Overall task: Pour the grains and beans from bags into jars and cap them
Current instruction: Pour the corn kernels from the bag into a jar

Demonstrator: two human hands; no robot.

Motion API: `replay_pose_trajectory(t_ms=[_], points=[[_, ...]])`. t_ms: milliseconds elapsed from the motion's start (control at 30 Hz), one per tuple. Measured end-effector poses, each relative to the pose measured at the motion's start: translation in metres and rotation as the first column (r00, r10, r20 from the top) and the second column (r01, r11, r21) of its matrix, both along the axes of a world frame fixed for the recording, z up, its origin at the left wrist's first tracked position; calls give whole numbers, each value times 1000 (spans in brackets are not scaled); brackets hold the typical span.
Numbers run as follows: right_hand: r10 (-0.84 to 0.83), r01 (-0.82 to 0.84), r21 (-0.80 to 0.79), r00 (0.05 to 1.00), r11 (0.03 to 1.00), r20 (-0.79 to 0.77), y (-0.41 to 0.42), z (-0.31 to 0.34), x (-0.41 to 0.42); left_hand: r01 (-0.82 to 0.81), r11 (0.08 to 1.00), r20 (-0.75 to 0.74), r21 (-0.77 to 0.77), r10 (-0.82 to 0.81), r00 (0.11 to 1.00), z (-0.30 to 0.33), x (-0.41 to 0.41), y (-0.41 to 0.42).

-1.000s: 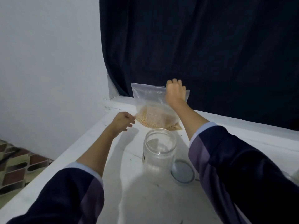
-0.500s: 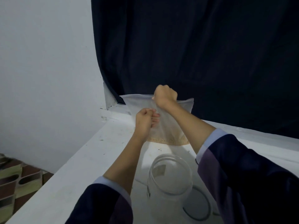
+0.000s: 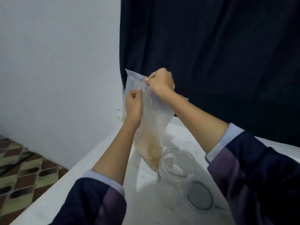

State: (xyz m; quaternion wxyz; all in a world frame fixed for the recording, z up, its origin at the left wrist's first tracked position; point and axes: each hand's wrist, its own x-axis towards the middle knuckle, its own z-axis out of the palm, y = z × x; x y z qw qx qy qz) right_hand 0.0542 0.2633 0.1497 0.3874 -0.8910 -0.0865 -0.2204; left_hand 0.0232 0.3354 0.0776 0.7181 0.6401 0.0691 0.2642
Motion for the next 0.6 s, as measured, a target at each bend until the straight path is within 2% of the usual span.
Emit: replay_pose_trajectory(t_ms=[167,333,467,600], points=[[88,-65,167,987,984,-132,25,3,-42,-106,994,-8,25,106,994,4,-37,18],[164,-121,171,951,978,-263,23,-17,-88,-93,994,-77,50,97,992,-26,-73,22],[295,-164,286,809,944,-509,11,-48,-112,-10,994,-242,104,35,970,-64,-92,25],[415,-216,377,684,901,-600,-1,-53,-112,27,1000,-271,13,-23,962,-51,-105,32]])
